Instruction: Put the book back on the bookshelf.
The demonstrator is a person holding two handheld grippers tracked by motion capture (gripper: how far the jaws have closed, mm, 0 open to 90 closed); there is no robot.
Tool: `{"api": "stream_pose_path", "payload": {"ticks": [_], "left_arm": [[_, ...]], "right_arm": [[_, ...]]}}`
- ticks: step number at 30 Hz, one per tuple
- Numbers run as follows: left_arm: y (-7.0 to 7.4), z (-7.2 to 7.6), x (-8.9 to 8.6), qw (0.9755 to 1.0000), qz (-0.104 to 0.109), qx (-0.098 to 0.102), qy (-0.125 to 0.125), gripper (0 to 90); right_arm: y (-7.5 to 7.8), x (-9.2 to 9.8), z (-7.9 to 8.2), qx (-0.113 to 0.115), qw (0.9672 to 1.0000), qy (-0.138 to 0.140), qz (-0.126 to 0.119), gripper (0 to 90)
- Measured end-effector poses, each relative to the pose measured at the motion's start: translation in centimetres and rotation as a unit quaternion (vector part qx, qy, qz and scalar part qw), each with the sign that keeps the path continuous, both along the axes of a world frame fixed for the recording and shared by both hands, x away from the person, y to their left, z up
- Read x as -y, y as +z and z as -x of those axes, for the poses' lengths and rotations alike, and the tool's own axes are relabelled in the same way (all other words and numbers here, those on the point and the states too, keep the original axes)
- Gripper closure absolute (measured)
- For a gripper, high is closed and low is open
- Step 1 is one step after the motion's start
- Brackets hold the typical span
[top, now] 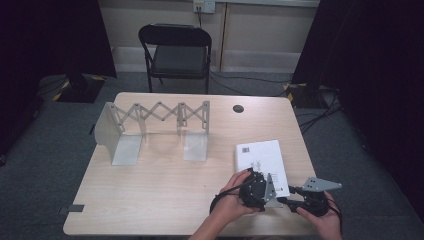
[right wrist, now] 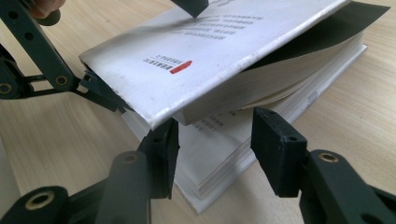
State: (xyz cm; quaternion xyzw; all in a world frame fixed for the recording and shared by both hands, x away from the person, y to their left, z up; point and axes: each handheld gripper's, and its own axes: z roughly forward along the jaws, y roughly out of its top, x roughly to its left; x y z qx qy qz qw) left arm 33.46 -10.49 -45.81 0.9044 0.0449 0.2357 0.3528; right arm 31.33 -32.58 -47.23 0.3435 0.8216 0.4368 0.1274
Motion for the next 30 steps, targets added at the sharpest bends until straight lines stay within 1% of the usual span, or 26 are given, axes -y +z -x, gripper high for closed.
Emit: {"api": "stream_pose_path", "payload": {"ticks": [1, 3, 4, 5, 6, 7, 8, 9, 10, 11, 12, 13, 14, 15, 16, 17, 20, 21, 22, 23, 24, 25, 26, 28, 29, 30], "left_arm": [[0.0, 0.2, 0.2, 1.0000, -0.004, 0.006, -0.004, 29.1], [0.0, 0.4, 0.3, 0.9999, -0.008, 0.008, -0.002, 30.6], [0.0, 0.5, 0.4, 0.9999, -0.009, 0.011, -0.002, 32.9], [0.1, 0.5, 0.4, 0.9999, -0.010, 0.012, -0.001, 34.1], [0.3, 0.5, 0.3, 0.9999, -0.013, 0.011, -0.002, 35.0], [0.3, 0.5, 0.3, 0.9999, -0.011, 0.010, -0.002, 36.0], [0.5, 0.5, 0.2, 0.9999, -0.011, 0.009, -0.002, 37.0], [0.7, 0.4, 0.1, 0.9999, -0.013, 0.006, -0.003, 37.0], [0.8, 0.4, 0.1, 0.9999, -0.015, 0.004, -0.003, 38.1], [1.0, 0.3, 0.0, 0.9998, -0.017, 0.004, -0.004, 38.1], [1.2, 0.2, -0.1, 0.9997, -0.023, 0.000, -0.006, 38.3], [1.4, 0.1, -0.2, 0.9997, -0.023, -0.004, -0.006, 38.5], [1.7, 0.0, -0.3, 0.9996, -0.025, -0.007, -0.005, 39.2], [1.8, 0.0, -0.3, 0.9996, -0.027, -0.008, -0.005, 40.3], [2.0, -0.1, -0.3, 0.9995, -0.028, -0.011, -0.004, 40.3], [2.2, -0.2, -0.4, 0.9996, -0.025, -0.016, -0.002, 40.8], [2.7, -0.4, -0.5, 0.9994, -0.025, -0.023, 0.001, 41.7], [2.9, -0.5, -0.5, 0.9993, -0.026, -0.025, 0.002, 42.0], [3.0, -0.6, -0.5, 0.9992, -0.026, -0.029, 0.003, 42.6], [3.2, -0.6, -0.5, 0.9991, -0.025, -0.033, 0.006, 43.2], [3.5, -0.7, -0.5, 0.9991, -0.028, -0.033, 0.005, 43.2], [3.8, -0.9, -0.6, 0.9990, -0.026, -0.035, 0.007, 43.9], [4.0, -1.0, -0.7, 0.9988, -0.026, -0.040, 0.008, 44.5], [4.4, -1.2, -0.8, 0.9986, -0.023, -0.047, 0.011, 45.4], [4.8, -1.4, -0.8, 0.9983, -0.028, -0.050, 0.012, 45.9], [4.8, -1.4, -0.8, 0.9983, -0.028, -0.050, 0.012, 46.2]], "right_arm": [[-0.2, -0.1, -0.1, -0.009, 0.9999, 0.010, -0.005, 47.7], [-0.3, -0.3, -0.1, -0.011, 0.9999, 0.010, -0.005, 45.8], [-0.2, -0.4, -0.1, -0.011, 0.9998, 0.013, 0.000, 41.4], [-0.2, -0.5, -0.1, -0.012, 0.9998, 0.015, -0.003, 38.0], [-0.2, -0.4, -0.1, -0.008, 0.9998, 0.015, -0.009, 36.2], [-0.1, -0.3, 0.0, 0.000, 0.9999, 0.014, -0.006, 34.0], [-0.1, 0.0, 0.1, 0.006, 0.9997, 0.025, 0.001, 31.1], [-0.1, 0.0, 0.1, 0.006, 0.9997, 0.025, 0.001, 31.1], [-0.4, 0.4, 0.2, 0.007, 0.9994, 0.032, 0.006, 27.6], [-0.4, 0.4, 0.2, 0.007, 0.9994, 0.032, 0.006, 27.6], [-0.6, 0.6, 0.2, 0.010, 0.9992, 0.038, 0.010, 27.2], [-0.8, 0.8, 0.2, 0.009, 0.9990, 0.042, 0.013, 26.5], [-1.0, 1.0, 0.2, 0.007, 0.9990, 0.040, 0.016, 24.8], [-1.3, 1.3, 0.3, 0.012, 0.9987, 0.043, 0.023, 22.3], [-1.3, 1.3, 0.3, 0.012, 0.9987, 0.043, 0.023, 22.3], [-1.3, 1.5, 0.4, 0.014, 0.9984, 0.047, 0.027, 22.2], [-1.5, 1.8, 0.4, 0.009, 0.9984, 0.050, 0.026, 22.1], [-1.6, 1.8, 0.4, 0.009, 0.9982, 0.050, 0.032, 21.6], [-2.0, 1.6, 0.3, 0.007, 0.9976, 0.053, 0.044, 21.2], [-2.0, 1.6, 0.3, 0.007, 0.9976, 0.053, 0.044, 21.2], [-2.1, 1.5, 0.3, 0.007, 0.9970, 0.060, 0.048, 20.9], [-2.2, 1.3, 0.4, 0.008, 0.9965, 0.063, 0.055, 20.9], [-2.2, 1.2, 0.4, 0.014, 0.9961, 0.065, 0.059, 20.9], [-2.3, 1.2, 0.4, 0.023, 0.9958, 0.064, 0.062, 20.9], [-2.4, 1.2, 0.4, 0.022, 0.9959, 0.062, 0.062, 20.9], [-2.4, 1.2, 0.4, 0.022, 0.9959, 0.062, 0.062, 20.9]]}}
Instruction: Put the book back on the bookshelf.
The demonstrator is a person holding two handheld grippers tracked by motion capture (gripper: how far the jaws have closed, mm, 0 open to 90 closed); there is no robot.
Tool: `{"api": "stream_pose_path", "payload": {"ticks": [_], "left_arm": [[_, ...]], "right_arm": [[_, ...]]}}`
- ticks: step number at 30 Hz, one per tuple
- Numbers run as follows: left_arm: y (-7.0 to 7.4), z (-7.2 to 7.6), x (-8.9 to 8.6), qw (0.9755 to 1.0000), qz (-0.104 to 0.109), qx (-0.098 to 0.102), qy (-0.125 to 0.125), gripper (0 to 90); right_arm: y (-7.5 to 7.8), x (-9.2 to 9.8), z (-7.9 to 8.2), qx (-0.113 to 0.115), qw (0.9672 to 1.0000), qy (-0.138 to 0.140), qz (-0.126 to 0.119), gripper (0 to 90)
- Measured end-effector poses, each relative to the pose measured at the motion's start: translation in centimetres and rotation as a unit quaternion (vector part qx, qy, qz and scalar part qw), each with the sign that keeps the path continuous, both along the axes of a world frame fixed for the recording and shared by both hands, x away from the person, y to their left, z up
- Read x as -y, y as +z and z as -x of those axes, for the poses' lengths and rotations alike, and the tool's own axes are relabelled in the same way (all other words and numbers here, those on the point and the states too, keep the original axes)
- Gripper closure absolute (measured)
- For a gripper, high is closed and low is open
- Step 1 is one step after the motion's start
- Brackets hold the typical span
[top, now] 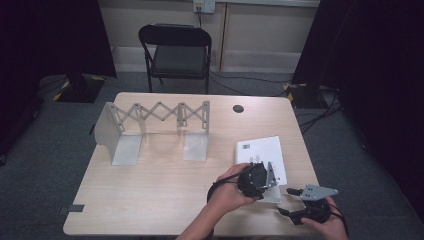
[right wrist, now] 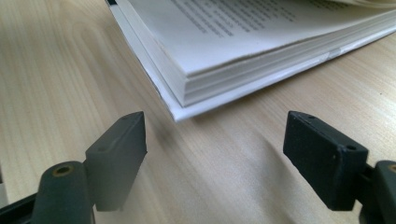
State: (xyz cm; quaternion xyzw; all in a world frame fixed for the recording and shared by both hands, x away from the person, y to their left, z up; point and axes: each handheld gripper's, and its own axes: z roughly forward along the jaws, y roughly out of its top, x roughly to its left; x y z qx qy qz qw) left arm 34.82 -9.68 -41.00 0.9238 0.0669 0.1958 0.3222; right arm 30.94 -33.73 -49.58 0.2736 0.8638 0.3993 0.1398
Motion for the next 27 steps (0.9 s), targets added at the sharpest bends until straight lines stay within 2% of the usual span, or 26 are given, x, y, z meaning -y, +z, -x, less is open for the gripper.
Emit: {"api": "stream_pose_path", "payload": {"ticks": [2, 4, 6, 14, 17, 23, 27], "left_arm": [[0.4, -0.2, 0.0, 1.0000, -0.004, -0.006, 0.001, 46.5], [0.5, -0.3, 0.1, 0.9999, -0.006, -0.008, 0.002, 46.5], [0.6, -0.4, 0.2, 0.9999, -0.010, -0.013, 0.002, 46.5], [1.7, -1.0, 0.1, 0.9995, -0.015, -0.027, 0.007, 48.4], [2.0, -1.1, 0.0, 0.9994, -0.011, -0.031, 0.009, 49.0], [2.5, -1.5, 0.0, 0.9989, -0.021, -0.040, 0.009, 49.7], [3.0, -1.9, -0.1, 0.9986, -0.016, -0.049, 0.012, 49.7]], "right_arm": [[-0.2, -0.1, -0.2, -0.002, 0.9999, -0.007, 0.014, 20.8], [-0.2, -0.1, -0.3, -0.003, 0.9998, -0.011, 0.014, 20.7], [-0.2, -0.1, -0.7, -0.023, 0.9992, -0.030, 0.009, 17.9], [-0.3, -0.9, -1.1, -0.028, 0.9984, -0.046, 0.015, 10.8], [-0.3, -1.0, -1.2, -0.028, 0.9982, -0.051, 0.017, 10.6], [-0.3, -1.1, -1.8, -0.024, 0.9977, -0.061, 0.017, 11.4], [-0.3, -0.9, -2.4, -0.016, 0.9971, -0.072, 0.018, 11.6]]}}
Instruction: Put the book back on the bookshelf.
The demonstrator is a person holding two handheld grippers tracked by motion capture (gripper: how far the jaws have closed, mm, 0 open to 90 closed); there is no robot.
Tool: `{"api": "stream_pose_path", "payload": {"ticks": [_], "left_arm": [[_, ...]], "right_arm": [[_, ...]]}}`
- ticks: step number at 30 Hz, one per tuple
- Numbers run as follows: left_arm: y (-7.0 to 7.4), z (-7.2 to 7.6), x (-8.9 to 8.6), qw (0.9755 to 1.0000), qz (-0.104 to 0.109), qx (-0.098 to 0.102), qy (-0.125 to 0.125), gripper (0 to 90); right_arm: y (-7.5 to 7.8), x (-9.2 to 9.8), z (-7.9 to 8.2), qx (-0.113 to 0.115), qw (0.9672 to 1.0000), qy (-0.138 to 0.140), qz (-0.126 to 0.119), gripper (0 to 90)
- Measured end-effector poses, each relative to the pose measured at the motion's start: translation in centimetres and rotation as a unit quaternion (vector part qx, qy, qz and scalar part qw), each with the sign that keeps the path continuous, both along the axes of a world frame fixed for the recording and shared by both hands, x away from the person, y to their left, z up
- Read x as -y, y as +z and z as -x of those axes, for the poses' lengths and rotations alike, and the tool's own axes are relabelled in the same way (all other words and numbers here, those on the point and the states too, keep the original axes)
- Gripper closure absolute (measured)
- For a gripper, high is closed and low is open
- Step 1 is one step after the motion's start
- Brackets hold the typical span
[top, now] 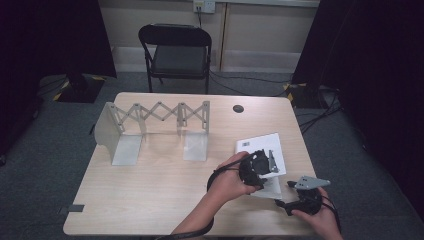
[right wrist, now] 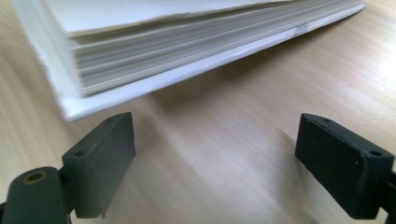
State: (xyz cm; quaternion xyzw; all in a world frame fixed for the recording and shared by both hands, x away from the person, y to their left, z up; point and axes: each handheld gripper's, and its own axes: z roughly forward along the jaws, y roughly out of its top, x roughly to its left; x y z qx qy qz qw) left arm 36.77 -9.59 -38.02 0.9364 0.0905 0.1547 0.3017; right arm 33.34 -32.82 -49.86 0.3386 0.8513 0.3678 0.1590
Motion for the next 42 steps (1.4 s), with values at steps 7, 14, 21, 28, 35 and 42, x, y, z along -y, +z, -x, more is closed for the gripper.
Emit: {"api": "stream_pose_path", "payload": {"ticks": [7, 14, 21, 28, 35, 42], "left_arm": [[0.5, -0.5, 0.1, 1.0000, -0.003, -0.009, -0.001, 49.7], [0.2, -0.2, 0.2, 0.9999, -0.009, -0.008, -0.001, 49.7], [0.2, -0.1, 0.2, 0.9999, -0.010, -0.005, 0.000, 49.6], [0.2, 0.1, 0.2, 0.9999, -0.016, 0.000, -0.002, 50.0], [0.9, 0.0, -0.3, 0.9998, -0.017, 0.004, 0.000, 51.9], [0.7, -0.2, -0.4, 0.9999, 0.003, 0.006, -0.009, 47.3]], "right_arm": [[0.1, 0.0, -0.7, 0.038, 0.9991, -0.008, 0.017, 13.1], [0.1, -0.8, -1.9, 0.100, 0.9941, 0.010, 0.042, 22.4], [0.1, -1.4, -1.3, 0.155, 0.9861, 0.048, 0.038, 25.9], [0.2, -1.6, -1.1, 0.170, 0.9829, 0.061, 0.036, 29.7], [1.6, -2.6, -0.1, 0.225, 0.9660, 0.120, 0.043, 34.2], [3.1, -3.5, 0.5, 0.266, 0.9430, 0.166, 0.112, 55.0]]}}
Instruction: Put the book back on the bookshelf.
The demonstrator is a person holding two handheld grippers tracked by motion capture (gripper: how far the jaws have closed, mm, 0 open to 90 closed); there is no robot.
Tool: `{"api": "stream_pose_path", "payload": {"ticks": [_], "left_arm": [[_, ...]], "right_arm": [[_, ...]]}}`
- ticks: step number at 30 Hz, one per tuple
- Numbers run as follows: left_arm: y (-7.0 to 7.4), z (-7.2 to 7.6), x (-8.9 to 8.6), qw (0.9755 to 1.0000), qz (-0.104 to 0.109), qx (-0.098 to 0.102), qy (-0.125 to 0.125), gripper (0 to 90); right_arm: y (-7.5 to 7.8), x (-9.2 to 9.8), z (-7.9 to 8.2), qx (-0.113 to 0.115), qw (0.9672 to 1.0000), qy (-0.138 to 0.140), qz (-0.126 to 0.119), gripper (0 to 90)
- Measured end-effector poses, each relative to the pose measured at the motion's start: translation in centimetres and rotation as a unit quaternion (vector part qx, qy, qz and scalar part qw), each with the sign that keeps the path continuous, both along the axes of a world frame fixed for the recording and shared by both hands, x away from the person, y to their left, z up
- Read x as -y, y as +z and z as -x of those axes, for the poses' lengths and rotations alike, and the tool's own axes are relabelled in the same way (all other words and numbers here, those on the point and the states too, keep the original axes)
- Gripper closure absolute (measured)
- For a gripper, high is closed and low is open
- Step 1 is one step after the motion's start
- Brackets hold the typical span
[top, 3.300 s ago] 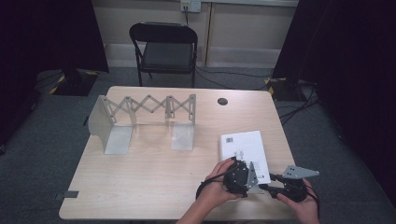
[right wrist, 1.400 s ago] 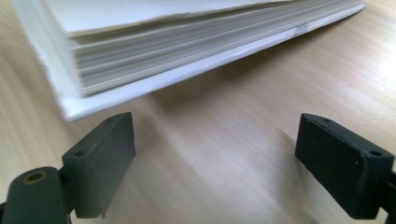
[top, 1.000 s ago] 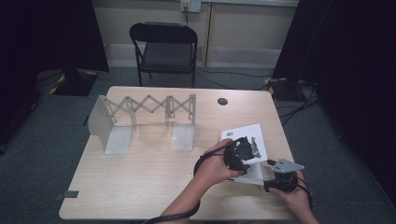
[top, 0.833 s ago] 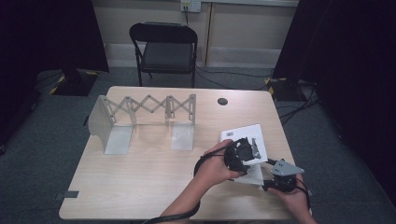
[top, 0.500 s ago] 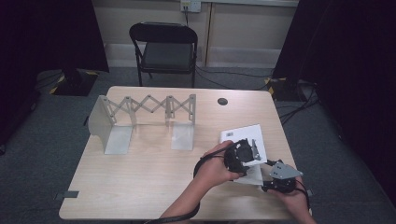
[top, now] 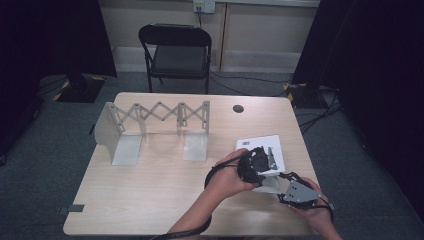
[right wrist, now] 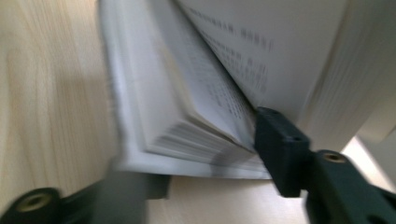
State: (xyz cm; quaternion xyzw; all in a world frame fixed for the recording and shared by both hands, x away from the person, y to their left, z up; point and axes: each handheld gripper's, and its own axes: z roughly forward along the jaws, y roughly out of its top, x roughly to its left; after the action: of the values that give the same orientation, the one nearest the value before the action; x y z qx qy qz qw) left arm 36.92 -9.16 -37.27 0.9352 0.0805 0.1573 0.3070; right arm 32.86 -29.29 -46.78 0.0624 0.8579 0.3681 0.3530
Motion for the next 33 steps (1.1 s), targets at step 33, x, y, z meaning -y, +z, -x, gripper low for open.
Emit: {"api": "stream_pose_path", "payload": {"ticks": [33], "left_arm": [[-3.1, 1.5, -11.9, 0.9867, 0.112, -0.069, 0.096, 17.4]], "right_arm": [[6.8, 0.8, -1.2, -0.131, 0.9903, 0.012, -0.045, 62.4]]}}
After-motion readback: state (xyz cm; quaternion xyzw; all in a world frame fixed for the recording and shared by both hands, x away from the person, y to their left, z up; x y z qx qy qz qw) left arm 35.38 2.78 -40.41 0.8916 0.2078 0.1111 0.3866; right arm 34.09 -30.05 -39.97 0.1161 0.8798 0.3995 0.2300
